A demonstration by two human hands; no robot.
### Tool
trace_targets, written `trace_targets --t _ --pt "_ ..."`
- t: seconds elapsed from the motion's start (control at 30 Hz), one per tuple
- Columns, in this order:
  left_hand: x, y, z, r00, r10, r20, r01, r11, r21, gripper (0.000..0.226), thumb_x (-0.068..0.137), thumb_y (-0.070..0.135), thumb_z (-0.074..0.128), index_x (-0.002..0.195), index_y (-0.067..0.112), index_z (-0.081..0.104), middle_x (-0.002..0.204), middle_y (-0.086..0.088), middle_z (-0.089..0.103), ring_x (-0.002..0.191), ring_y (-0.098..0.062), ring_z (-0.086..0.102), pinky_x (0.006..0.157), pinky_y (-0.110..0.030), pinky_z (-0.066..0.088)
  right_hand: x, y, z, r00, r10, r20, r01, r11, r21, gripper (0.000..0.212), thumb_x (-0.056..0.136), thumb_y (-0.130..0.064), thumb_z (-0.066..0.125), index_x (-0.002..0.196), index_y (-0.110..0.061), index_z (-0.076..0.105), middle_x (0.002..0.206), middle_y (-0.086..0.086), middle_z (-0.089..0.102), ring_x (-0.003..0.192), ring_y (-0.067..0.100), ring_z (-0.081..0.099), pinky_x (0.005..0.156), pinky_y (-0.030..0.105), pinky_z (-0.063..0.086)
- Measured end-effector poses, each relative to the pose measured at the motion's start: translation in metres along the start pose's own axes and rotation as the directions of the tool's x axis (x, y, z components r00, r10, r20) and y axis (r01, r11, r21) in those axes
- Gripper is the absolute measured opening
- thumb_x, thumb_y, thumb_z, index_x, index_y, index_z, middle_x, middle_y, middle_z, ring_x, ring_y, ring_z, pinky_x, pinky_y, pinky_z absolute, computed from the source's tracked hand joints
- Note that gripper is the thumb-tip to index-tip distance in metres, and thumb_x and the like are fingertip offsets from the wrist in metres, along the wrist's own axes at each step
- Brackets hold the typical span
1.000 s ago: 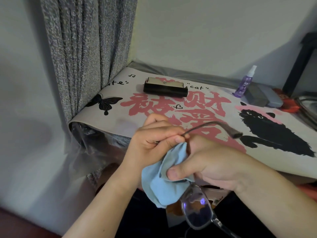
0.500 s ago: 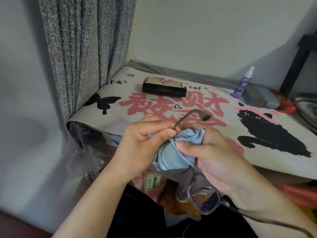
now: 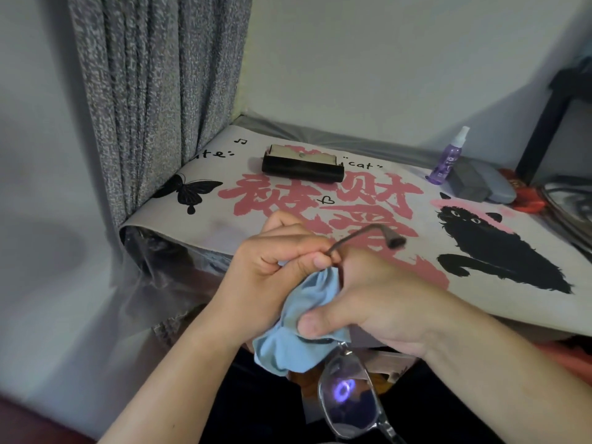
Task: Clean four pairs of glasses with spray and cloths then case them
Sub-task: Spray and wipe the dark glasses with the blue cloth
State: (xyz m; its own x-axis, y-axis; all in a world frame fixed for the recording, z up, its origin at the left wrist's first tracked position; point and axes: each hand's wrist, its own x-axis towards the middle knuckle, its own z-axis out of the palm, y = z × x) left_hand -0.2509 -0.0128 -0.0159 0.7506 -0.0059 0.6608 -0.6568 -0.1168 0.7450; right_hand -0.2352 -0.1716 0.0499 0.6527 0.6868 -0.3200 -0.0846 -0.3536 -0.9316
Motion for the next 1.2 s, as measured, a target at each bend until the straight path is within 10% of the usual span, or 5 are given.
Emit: trace_targets --t 0.4,0.63,0.83,1.1,1.2 --pt "-0.002 -0.004 -0.001 0.987 0.023 -0.162 0.004 0.986 0.166 0.013 0.096 0.031 0.062 0.095 0.032 0.076 0.084 0.014 0.069 0.085 -0.026 0.059 0.081 -0.032 0.045 0.011 0.017 -0.026 0.867 -0.006 -0.498 0.248 0.873 0.42 0.031 0.085 0.011 0.063 0.113 -0.001 0.065 0.111 0.013 0.075 0.095 0.025 0.076 0.074 0.036 0.061" --pt "-0.003 -0.008 0.0 0.93 0.062 -0.362 0.031 0.968 0.247 0.013 0.095 0.025 0.064 0.093 0.035 0.072 0.091 0.016 0.07 0.086 -0.009 0.066 0.079 -0.028 0.053 -0.001 0.022 -0.123 0.435 -0.175 -0.883 0.042 0.984 -0.174 0.033 0.091 -0.007 0.069 0.116 -0.028 0.062 0.117 0.0 0.066 0.109 0.022 0.064 0.09 0.037 0.052" --pt "-0.005 -0.009 0.011 0.849 -0.013 -0.528 0.161 0.959 0.234 0.012 0.095 0.027 0.066 0.096 0.038 0.069 0.093 0.011 0.072 0.088 -0.006 0.067 0.084 -0.024 0.053 0.007 0.055 -0.184 0.551 0.001 -0.834 -0.203 0.97 -0.133 0.032 0.088 -0.012 0.069 0.118 -0.021 0.06 0.116 0.01 0.065 0.108 0.033 0.063 0.091 0.042 0.052" --pt "-0.005 -0.015 0.008 0.78 -0.055 -0.624 0.273 0.927 0.258 0.018 0.099 0.022 0.064 0.096 0.039 0.068 0.093 0.001 0.073 0.09 -0.018 0.069 0.088 -0.043 0.056 -0.018 0.062 -0.164 0.321 -0.288 -0.902 -0.158 0.923 -0.351 0.037 0.094 -0.028 0.064 0.13 -0.025 0.061 0.128 0.003 0.063 0.107 0.016 0.061 0.092 0.036 0.052" --pt "-0.006 -0.018 0.009 0.755 -0.054 -0.653 0.29 0.921 0.259 0.012 0.099 0.024 0.063 0.1 0.034 0.069 0.093 0.0 0.072 0.09 -0.018 0.069 0.087 -0.043 0.056 -0.034 0.048 -0.114 0.625 -0.324 -0.71 0.141 0.942 -0.306 0.02 0.102 -0.03 0.056 0.115 -0.027 0.071 0.098 -0.008 0.071 0.08 0.008 0.065 0.08 0.029 0.056"
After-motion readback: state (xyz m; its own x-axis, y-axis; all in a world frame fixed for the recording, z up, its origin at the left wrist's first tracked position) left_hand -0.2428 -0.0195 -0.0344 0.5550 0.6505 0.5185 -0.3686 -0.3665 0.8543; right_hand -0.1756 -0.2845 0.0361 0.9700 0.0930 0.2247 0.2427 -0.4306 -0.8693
